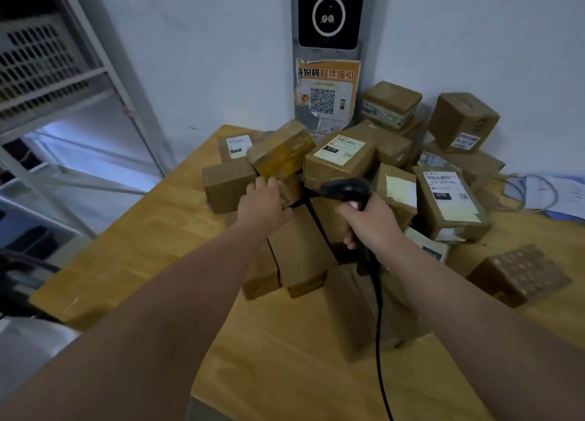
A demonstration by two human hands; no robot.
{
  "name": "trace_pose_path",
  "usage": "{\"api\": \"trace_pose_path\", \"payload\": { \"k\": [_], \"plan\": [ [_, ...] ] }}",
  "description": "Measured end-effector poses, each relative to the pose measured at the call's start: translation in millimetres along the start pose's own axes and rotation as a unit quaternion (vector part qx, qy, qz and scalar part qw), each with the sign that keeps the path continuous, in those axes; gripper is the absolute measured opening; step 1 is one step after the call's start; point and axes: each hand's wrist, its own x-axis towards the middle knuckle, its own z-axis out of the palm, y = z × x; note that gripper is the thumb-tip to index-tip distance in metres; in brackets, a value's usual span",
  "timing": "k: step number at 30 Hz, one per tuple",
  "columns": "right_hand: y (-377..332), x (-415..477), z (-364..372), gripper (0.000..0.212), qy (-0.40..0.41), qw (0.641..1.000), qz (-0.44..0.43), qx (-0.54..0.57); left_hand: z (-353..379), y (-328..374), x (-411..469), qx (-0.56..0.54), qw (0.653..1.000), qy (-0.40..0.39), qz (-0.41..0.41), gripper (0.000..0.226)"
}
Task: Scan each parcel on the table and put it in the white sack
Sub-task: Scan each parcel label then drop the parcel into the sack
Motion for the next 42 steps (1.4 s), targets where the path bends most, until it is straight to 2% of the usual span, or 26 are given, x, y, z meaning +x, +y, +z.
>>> {"api": "trace_pose_path", "payload": {
  "k": [5,7,10,14,16,20,23,26,28,30,33,36,39,41,42],
  "plan": [
    [-1,34,27,0.027,0.013,1.0,0.026,0.01,22,-11,42,0.019,0.999,-0.028,0.011,0.102],
    [3,42,34,0.028,0.022,0.999,0.033,0.004,33,-15,53,0.025,0.999,-0.031,0.019,0.109],
    [8,52,40,0.028,0.03,0.999,0.042,-0.002,44,-20,65,0.022,0.999,-0.027,0.031,0.105],
    [12,59,41,0.027,0.047,0.997,0.057,0.008,48,-22,71,-0.008,0.997,0.005,0.072,0.079],
    [13,60,40,0.027,0.044,0.997,0.058,0.014,46,-25,71,-0.035,0.996,0.026,0.078,0.075],
    [12,60,36,0.027,0.041,0.997,0.059,0.024,31,-39,66,-0.146,0.988,0.044,0.037,0.079],
    [6,54,33,0.026,0.041,0.997,0.05,0.041,18,-49,56,-0.252,0.966,0.056,-0.016,0.077],
    [-1,43,32,0.025,0.042,0.994,0.05,0.083,5,-51,43,-0.396,0.913,0.054,-0.08,0.059],
    [-6,30,30,0.017,0.052,0.988,0.057,0.135,-2,-49,33,-0.49,0.861,0.045,-0.125,0.052],
    [-10,18,25,0.013,0.065,0.98,0.062,0.178,-8,-45,20,-0.567,0.809,0.015,-0.156,0.053],
    [-11,2,12,0.022,0.077,0.957,0.077,0.268,-17,-31,-5,-0.646,0.746,-0.048,-0.153,0.064],
    [-9,-18,-6,0.032,0.078,0.939,0.066,0.328,-25,-11,-30,-0.71,0.684,-0.068,-0.151,0.037],
    [-7,-39,-27,0.042,0.116,0.926,0.034,0.359,-31,11,-53,-0.755,0.636,-0.074,-0.141,0.031],
    [-4,-51,-42,0.033,0.12,0.915,0.024,0.383,-35,26,-68,-0.789,0.598,-0.059,-0.132,0.028],
    [-2,-58,-48,0.027,0.108,0.911,0.025,0.396,-36,33,-76,-0.815,0.562,-0.052,-0.135,0.03]
  ]
}}
